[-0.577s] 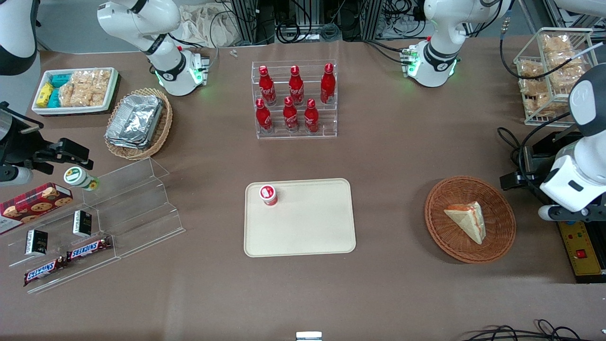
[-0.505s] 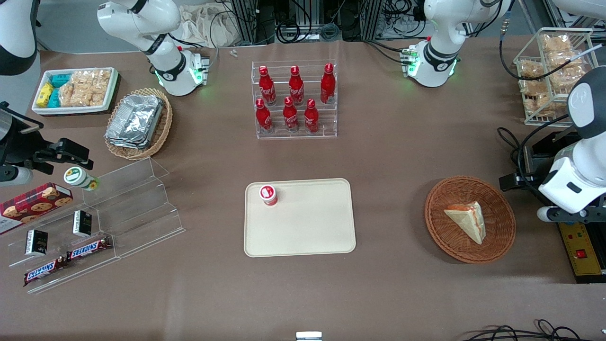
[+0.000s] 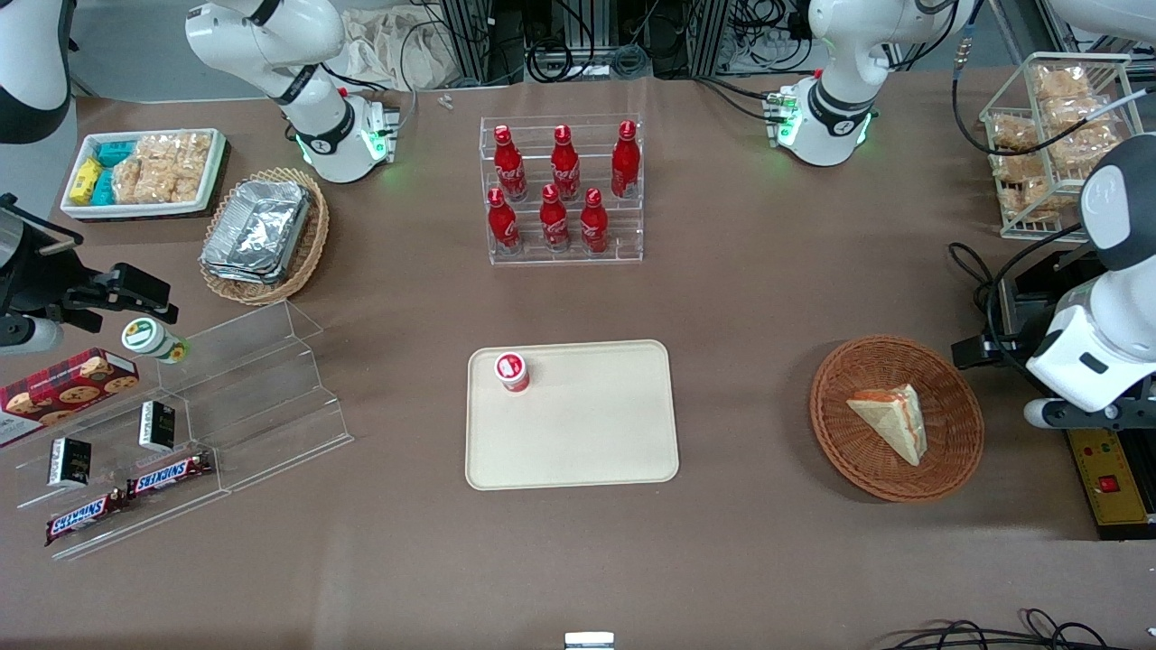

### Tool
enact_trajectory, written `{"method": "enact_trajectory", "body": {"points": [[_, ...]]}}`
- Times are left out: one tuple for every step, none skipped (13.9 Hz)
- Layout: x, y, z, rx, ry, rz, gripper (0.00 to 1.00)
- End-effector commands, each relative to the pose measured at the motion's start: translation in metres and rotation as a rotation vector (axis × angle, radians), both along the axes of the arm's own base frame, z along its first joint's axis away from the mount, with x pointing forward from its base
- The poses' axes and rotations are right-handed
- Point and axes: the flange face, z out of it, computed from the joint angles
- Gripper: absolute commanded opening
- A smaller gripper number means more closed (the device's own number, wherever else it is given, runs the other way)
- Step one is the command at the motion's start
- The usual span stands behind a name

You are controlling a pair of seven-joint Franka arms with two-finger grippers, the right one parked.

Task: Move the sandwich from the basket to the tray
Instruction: 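Lower the open left gripper over the wrapped sandwich in the basket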

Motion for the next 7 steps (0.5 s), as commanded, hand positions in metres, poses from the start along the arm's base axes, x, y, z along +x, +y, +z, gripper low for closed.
{"method": "enact_trajectory", "body": {"points": [[-0.002, -0.001, -0.022, 0.016, 0.006, 0.005, 1.00], [-0.004, -0.001, -0.035, 0.009, 0.006, 0.008, 1.00], [-0.005, -0.003, -0.053, -0.003, 0.002, 0.017, 1.00], [-0.007, -0.003, -0.073, -0.003, 0.000, 0.026, 1.00], [-0.007, -0.003, -0.090, -0.003, -0.012, 0.045, 1.00], [-0.008, -0.004, -0.104, -0.002, -0.021, 0.069, 1.00], [-0.010, -0.003, -0.117, -0.002, -0.026, 0.085, 1.00]]}}
